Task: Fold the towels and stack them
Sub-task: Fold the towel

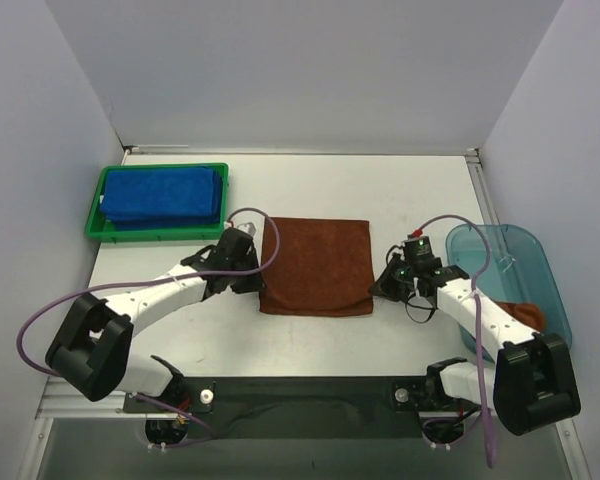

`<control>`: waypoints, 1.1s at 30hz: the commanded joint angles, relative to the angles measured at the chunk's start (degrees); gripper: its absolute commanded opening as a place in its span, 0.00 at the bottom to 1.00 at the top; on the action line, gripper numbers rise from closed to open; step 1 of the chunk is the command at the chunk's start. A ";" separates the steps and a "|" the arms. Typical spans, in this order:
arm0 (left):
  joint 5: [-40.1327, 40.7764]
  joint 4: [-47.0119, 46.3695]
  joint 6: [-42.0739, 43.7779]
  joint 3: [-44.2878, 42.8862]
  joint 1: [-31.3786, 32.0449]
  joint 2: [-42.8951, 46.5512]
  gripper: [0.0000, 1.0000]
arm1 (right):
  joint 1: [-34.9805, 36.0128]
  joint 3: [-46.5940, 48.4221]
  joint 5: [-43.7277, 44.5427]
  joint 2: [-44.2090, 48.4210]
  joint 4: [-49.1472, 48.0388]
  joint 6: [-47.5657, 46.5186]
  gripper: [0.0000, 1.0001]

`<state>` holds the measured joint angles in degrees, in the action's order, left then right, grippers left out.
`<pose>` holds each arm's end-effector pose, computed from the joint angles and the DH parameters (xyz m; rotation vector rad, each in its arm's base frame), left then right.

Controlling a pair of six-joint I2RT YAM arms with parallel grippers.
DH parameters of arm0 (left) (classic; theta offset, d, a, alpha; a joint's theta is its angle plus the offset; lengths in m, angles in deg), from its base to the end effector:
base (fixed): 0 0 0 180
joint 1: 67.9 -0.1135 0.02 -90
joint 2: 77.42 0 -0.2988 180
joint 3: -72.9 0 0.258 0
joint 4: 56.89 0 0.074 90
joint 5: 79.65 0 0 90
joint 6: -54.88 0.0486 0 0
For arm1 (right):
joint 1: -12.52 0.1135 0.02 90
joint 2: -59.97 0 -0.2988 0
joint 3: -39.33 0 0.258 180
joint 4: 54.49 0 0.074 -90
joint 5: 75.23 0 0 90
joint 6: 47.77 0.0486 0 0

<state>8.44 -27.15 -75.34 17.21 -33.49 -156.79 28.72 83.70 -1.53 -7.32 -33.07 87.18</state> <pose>0.2253 -0.1563 0.2051 -0.1174 2.5957 -0.5550 0.2157 0.0769 0.2043 0.4682 2.4257 0.8321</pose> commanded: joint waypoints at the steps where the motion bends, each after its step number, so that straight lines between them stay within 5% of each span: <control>1: 0.68 2.42 1.90 -6.44 -0.05 0.88 0.00 | 0.14 5.46 1.44 1.10 2.93 -1.35 0.00; 8: 1.47 9.36 2.17 -11.55 -0.31 6.95 0.00 | 0.23 9.08 1.35 7.77 9.16 -2.06 0.00; 16: -0.46 8.06 -1.78 -0.85 0.92 11.87 0.00 | 0.58 1.17 0.47 12.53 10.05 0.93 0.00; 33: -3.27 -1.44 -2.40 9.28 0.83 -1.22 0.00 | -2.05 -7.27 2.58 1.72 5.83 -0.83 0.00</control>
<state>3.85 -27.52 -78.21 25.04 -32.75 -156.05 27.41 77.08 -0.87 -5.48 -27.39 87.18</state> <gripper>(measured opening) 0.121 0.055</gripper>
